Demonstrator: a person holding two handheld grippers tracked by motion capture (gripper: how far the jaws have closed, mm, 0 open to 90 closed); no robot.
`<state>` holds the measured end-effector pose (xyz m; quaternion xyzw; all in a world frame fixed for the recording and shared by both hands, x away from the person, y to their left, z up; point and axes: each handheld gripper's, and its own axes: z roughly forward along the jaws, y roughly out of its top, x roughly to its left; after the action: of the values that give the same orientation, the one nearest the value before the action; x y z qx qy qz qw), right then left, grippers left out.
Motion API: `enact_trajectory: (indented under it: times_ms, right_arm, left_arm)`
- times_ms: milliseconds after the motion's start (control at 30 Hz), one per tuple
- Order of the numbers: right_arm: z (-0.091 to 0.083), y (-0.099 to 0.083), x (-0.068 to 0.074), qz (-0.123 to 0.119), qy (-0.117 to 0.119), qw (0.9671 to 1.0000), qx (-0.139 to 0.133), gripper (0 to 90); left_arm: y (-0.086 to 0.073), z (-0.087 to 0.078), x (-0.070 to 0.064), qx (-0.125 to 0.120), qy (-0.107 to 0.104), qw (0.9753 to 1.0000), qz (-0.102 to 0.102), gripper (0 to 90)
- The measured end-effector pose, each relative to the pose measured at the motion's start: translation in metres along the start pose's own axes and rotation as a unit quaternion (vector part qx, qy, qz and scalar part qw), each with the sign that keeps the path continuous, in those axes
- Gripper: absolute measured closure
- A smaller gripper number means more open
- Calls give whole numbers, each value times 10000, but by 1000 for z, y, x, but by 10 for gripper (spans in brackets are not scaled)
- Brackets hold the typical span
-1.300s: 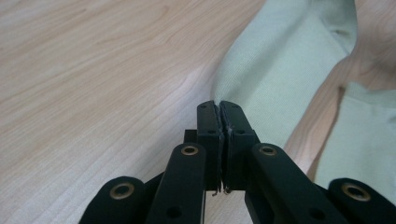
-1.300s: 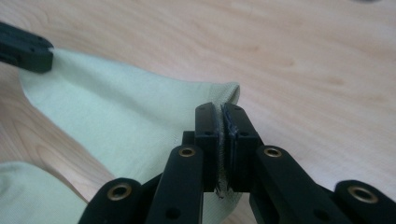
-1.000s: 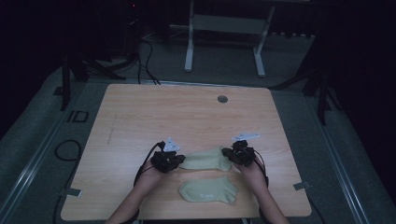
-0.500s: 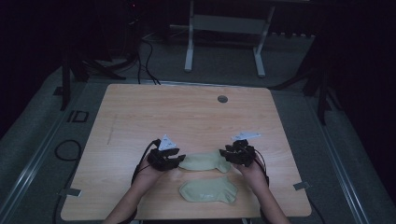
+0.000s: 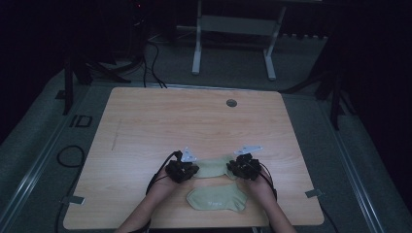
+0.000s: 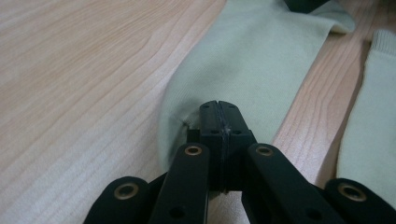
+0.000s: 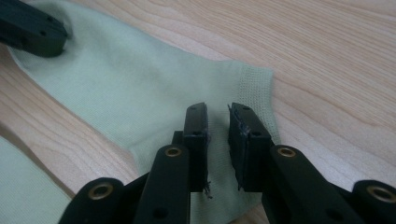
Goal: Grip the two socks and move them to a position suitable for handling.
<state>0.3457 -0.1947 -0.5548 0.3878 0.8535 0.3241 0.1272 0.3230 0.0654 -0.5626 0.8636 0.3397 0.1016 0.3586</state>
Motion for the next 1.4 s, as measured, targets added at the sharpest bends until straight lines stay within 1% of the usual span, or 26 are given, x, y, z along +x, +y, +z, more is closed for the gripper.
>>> enact_trajectory:
  times_ms: [100,167,267,433,500,533,567,600,633,667,700,767,833,867,933,967,1000,1033,1067,1100,1133,1167,1200,1233,1400]
  right_arm:
    - [0,0,-2,-18,-42,10000,-1,759]
    - [-1,-1,-3,-15,-93,10000,-7,757]
    - [-1,-2,-4,-23,-74,10000,-39,757]
    - [-2,-3,-4,-37,-67,9999,-67,757]
    - [-2,-3,-3,-49,-66,10000,-41,756]
    - [-2,-3,-3,-65,-49,10000,-22,755]
    - [-2,-2,-2,-73,-52,10000,-7,751]
    - [-2,-1,-2,-70,-35,10000,7,740]
    - [-2,-1,-1,-88,-43,9999,25,736]
    - [-2,0,-1,-109,-58,9999,37,735]
    - [-2,1,-1,-112,-58,9999,44,736]
    - [-2,2,-1,-109,-49,9999,41,736]
    - [-1,4,0,-109,-56,9999,58,736]
    - [0,4,0,-120,-51,9999,78,736]
    - [1,4,0,-131,-53,9999,67,737]
    - [1,3,0,-123,-55,9999,54,738]
    - [2,3,0,-101,-50,9999,40,738]
    - [2,3,0,-90,-50,9999,25,738]
    - [2,3,0,-97,-54,9999,20,738]
    - [2,3,0,-120,-59,9999,28,738]
    - [2,4,0,-122,-53,9999,39,738]
    - [2,4,0,-115,-50,9999,39,737]
    - [3,4,-1,-111,-34,9999,22,736]
    - [3,4,-2,-106,-20,9999,2,736]
    - [8,10,-6,-57,-39,10000,-13,737]
  left_arm:
    - [-3,-3,0,38,5,10000,2,895]
    - [-6,-5,1,14,-20,10000,-46,895]
    - [-11,-9,1,14,-71,9999,-107,895]
    - [-15,-15,0,64,-36,9999,-86,895]
    - [-16,-15,1,83,-81,9999,-102,894]
    - [-16,-16,1,87,-85,9998,-130,893]
    - [-15,-16,1,80,-133,9997,-190,891]
    - [-14,-17,1,40,-164,9997,-187,865]
    - [-13,-19,1,-61,-124,9998,-147,833]
    - [-10,-22,0,-168,-128,9997,-149,817]
    - [-6,-25,0,-282,-95,9994,-146,817]
    - [0,-26,0,-350,0,9993,-114,820]
    - [5,-24,0,-333,63,9994,-103,831]
    - [7,-20,1,-276,62,9995,-122,858]
    - [8,-18,1,-252,84,9996,-119,859]
    - [8,-10,2,-128,113,9998,-128,859]
    - [8,-6,2,-48,145,9998,-124,883]
    - [7,-2,2,74,179,9997,-113,882]
    - [5,1,2,104,205,9997,-83,882]
    - [4,1,3,49,168,9997,-147,882]
    - [4,0,4,43,186,9997,-174,882]
    - [3,0,5,25,244,9996,-136,881]
    - [2,0,6,13,229,9996,-147,881]
    - [2,-1,7,-2,270,9995,-167,880]
    - [5,2,15,-40,286,9992,-282,880]
